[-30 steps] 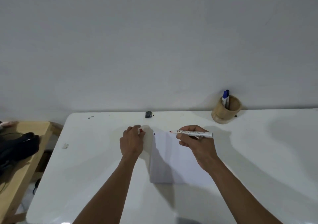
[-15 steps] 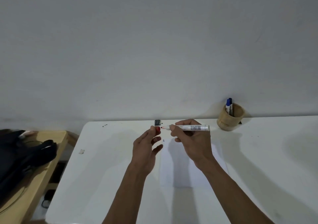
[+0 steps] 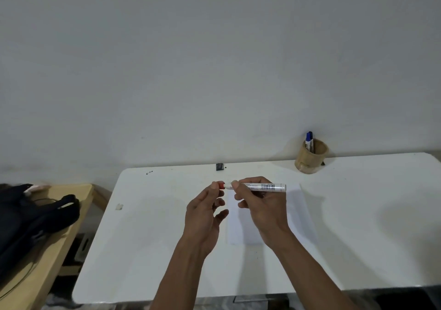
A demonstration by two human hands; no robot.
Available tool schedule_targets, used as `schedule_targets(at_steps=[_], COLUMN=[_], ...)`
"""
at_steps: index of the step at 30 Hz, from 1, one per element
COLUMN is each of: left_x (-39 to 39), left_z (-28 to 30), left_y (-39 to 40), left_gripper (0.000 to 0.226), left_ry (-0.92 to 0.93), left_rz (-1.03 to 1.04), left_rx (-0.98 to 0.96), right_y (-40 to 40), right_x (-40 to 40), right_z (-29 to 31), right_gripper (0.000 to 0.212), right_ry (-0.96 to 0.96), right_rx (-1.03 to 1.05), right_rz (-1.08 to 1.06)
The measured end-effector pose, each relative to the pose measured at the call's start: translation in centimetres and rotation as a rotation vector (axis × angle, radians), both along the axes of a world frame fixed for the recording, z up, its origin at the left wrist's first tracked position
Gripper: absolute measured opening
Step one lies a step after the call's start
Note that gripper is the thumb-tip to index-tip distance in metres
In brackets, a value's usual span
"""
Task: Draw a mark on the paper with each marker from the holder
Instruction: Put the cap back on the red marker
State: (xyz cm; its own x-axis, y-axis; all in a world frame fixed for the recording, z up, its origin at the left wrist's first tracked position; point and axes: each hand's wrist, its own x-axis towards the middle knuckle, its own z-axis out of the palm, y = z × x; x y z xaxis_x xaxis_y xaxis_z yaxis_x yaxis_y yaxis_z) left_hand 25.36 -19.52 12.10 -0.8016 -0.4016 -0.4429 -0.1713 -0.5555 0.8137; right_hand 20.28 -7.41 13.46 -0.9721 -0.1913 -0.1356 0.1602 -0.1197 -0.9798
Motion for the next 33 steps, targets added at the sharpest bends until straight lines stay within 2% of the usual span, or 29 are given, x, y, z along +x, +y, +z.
schedule_targets(at_steps=[9, 15, 16, 18, 20, 23, 25, 29, 33], left_x=[-0.2, -2.2, -2.7, -4.2, -5.9, -9.0, -11.4, -15.7, -19.8], left_z=[-0.7, -0.6, -0.5, -0.3, 0.1, 0.7, 1.0, 1.7, 0.7], left_y=[1.6, 2.8, 2.9, 3.2, 4.0, 6.2, 7.9, 11.3, 13.9], left_gripper=[0.022, 0.020, 0.018, 0.015, 0.012, 0.011, 0.009, 0.011, 0.032], left_ry=[0.008, 0.062, 0.076, 0.102, 0.131, 0.161, 0.175, 0.203, 0.122], left_rz=[-0.091, -0.153, -0.133, -0.113, -0.145, -0.177, -0.186, -0.231, -0.210], left_rx=[-0.121, -0.163, -0.167, -0.193, -0.243, -0.337, -0.410, -0.514, -0.523], right_y=[1.4, 5.5, 6.6, 8.8, 10.5, 12.0, 13.0, 15.3, 17.6], right_x=[1.1, -0.6, -1.2, -2.8, -4.4, -6.6, -8.3, -12.3, -17.8], right_z=[-0.6, 0.3, 0.4, 0.1, -0.4, -1.2, -1.6, -2.5, -2.0], right_gripper=[0.013, 0.030, 0.026, 0.019, 0.017, 0.012, 0.012, 0.029, 0.024], right_ry=[-0.149, -0.238, -0.215, -0.088, 0.075, 0.266, 0.326, 0.461, 0.488], right_rx=[-0.102, -0.217, -0.181, 0.077, 0.364, 0.597, 0.648, 0.723, 0.550], right_rz=[-0.119, -0.099, -0.127, -0.127, -0.053, 0.030, 0.039, 0.087, -0.110])
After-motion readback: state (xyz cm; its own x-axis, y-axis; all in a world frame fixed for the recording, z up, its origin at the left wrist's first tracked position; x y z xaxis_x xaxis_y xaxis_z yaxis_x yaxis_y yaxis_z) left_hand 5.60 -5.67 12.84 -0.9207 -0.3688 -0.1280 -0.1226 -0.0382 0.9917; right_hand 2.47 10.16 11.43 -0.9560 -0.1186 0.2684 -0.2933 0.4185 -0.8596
